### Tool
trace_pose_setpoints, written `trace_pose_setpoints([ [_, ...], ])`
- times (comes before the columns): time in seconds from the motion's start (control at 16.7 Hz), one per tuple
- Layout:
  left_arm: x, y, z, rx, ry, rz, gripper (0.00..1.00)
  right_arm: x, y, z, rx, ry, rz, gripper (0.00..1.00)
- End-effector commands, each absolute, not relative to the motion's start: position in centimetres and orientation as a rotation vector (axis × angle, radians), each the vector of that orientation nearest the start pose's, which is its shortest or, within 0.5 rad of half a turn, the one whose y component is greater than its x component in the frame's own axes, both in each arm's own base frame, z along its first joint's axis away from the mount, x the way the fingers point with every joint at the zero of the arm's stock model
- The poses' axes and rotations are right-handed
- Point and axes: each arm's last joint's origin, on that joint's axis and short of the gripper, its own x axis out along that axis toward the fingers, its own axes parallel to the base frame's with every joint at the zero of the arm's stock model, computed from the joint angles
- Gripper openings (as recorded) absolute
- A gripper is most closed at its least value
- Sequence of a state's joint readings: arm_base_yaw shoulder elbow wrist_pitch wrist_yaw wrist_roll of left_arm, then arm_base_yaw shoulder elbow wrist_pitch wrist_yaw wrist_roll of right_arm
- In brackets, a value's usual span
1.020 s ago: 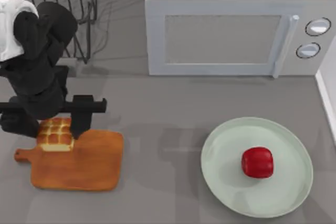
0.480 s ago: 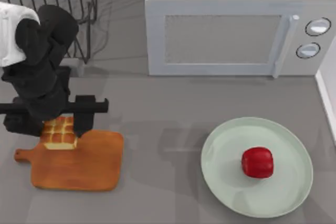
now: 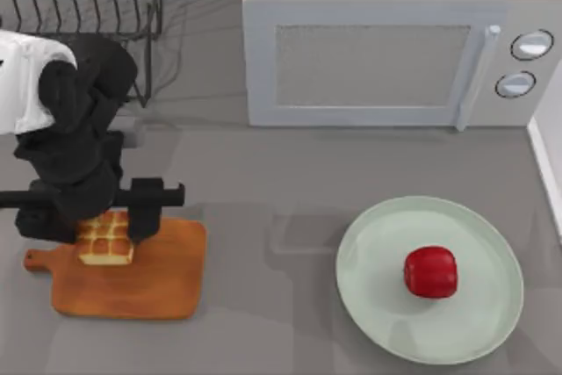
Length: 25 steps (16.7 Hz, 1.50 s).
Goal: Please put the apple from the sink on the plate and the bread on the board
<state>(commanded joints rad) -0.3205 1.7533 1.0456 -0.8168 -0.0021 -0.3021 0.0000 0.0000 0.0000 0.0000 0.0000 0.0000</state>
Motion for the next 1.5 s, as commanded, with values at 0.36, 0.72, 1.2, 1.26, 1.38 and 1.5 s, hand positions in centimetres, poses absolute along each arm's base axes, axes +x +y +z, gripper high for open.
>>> trace_pose_setpoints([
  [0.36,28.66,-9.35,13.91,0.008,1.548,-0.015,0.0,10.57,-0.12,16.0,0.0,0.0,0.0,1.0],
  [0.72,28.66,-9.35,13.91,0.008,1.548,-0.015,0.45,10.57,-0.12,16.0,0.0,0.0,0.0,1.0],
  [1.2,28.66,-9.35,13.91,0.008,1.548,-0.015,1.0,10.57,-0.12,16.0,0.0,0.0,0.0,1.0],
  [1.26,28.66,-9.35,13.91,0.008,1.548,-0.015,1.0,10.57,-0.12,16.0,0.0,0.0,0.0,1.0],
  [1.38,28.66,-9.35,13.91,0.008,1.548,-0.015,1.0,10.57,-0.12,16.0,0.0,0.0,0.0,1.0],
  [1.5,28.66,-9.35,13.91,0.008,1.548,-0.015,1.0,10.57,-0.12,16.0,0.0,0.0,0.0,1.0],
])
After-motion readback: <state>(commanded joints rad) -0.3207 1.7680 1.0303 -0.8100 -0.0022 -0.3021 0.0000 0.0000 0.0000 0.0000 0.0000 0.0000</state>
